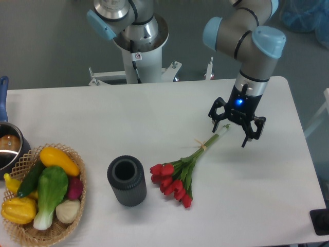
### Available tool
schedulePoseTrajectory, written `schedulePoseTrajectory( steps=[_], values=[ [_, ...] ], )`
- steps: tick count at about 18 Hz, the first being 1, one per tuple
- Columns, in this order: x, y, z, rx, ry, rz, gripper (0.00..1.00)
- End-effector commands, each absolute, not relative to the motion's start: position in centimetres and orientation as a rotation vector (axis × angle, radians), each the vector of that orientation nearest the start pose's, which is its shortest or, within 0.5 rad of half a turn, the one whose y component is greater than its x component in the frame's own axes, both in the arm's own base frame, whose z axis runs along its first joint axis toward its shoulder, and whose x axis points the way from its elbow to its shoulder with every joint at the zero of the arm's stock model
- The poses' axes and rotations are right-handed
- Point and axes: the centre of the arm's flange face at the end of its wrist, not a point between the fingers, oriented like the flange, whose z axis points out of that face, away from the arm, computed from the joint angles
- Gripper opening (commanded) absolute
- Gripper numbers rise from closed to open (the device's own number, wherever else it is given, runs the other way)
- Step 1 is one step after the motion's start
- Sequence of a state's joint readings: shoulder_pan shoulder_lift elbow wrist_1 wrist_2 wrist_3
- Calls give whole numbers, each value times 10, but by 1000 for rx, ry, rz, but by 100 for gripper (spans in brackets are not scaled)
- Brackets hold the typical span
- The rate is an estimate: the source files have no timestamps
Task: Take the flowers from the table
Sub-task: 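Move the open gripper down toward the tulip stems near the blooms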
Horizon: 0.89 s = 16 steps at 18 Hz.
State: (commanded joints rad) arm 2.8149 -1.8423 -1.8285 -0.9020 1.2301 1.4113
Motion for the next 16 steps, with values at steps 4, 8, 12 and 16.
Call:
schedulePoseTrajectory(
  steps=[4,8,12,16],
  values=[
    [-467,360,286,-2763,313,40,100],
    [-461,372,273,-2764,349,9,100],
    [-455,384,256,-2773,358,-37,100],
    [-452,392,245,-2832,384,-33,100]
  ],
)
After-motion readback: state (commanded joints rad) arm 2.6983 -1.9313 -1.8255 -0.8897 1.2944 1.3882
